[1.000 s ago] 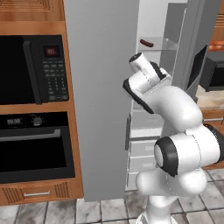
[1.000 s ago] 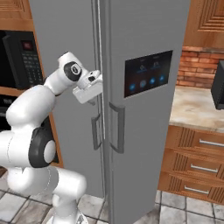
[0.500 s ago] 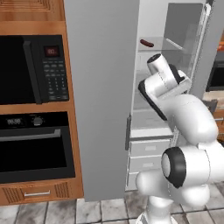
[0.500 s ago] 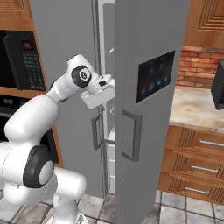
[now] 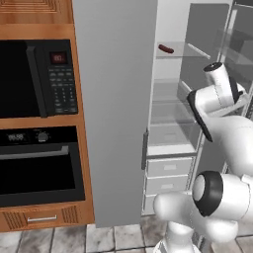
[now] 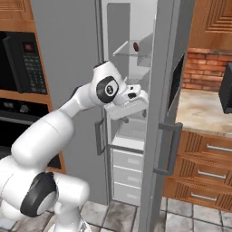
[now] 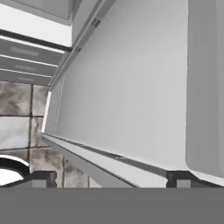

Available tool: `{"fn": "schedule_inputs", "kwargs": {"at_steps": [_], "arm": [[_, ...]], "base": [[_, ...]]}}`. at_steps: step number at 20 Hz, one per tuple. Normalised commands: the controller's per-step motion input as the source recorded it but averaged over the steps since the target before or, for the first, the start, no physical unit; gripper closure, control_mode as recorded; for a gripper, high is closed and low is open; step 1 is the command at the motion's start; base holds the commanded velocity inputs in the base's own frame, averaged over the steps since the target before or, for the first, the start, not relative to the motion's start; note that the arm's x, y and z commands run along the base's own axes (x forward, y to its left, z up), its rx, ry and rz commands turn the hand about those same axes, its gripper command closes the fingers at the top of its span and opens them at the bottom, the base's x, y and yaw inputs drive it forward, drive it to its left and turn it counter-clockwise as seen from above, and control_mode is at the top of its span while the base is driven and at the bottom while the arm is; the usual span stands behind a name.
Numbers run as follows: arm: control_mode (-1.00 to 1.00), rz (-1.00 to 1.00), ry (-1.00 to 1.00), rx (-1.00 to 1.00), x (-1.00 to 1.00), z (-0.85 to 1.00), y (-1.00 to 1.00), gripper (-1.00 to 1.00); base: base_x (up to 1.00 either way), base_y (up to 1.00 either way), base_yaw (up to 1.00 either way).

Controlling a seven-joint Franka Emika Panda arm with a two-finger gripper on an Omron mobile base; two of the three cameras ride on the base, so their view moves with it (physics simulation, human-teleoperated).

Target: Move the hot dog bun to the plate on the dining table and place the condiment next to that plate. Then navigate to the fridge and take the sausage and place it on the plate as well.

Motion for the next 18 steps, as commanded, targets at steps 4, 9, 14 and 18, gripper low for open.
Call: {"fn": "schedule_inputs", "kwargs": {"at_steps": [4, 9, 14, 18], "arm": [[-1.00, 0.07, 0.00, 0.12, 0.00, 0.00, -0.56, -1.00], [-1.00, 0.09, 0.00, 0.08, -0.08, 0.00, 0.18, -1.00], [-1.00, 0.05, -0.02, 0.03, -0.08, 0.00, 0.89, -1.00], [-1.00, 0.02, -0.10, 0.01, -0.04, 0.00, 1.00, -1.00]], "base": [[0.00, 0.00, 0.00], [0.00, 0.00, 0.00], [0.00, 0.00, 0.00], [0.00, 0.00, 0.00]]}}
